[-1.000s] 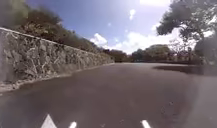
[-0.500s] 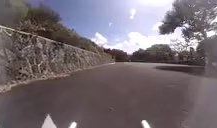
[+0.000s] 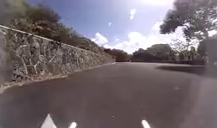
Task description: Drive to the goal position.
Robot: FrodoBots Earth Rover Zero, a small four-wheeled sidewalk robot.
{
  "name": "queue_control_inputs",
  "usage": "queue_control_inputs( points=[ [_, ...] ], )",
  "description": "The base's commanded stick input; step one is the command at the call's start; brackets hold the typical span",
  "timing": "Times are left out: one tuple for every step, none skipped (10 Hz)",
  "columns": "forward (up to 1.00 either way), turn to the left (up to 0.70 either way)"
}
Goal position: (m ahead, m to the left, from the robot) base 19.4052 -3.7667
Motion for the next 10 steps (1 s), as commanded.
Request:
queue_control_inputs(
  points=[
    [0.50,0.18],
    [0.50,0.23],
    [0.50,0.14],
    [0.50,0.05],
    [0.50,0.00],
    [0.50,0.00],
    [0.50,0.00],
    [0.50,0.00],
    [0.50,0.00],
    [0.50,0.00]
  ],
)
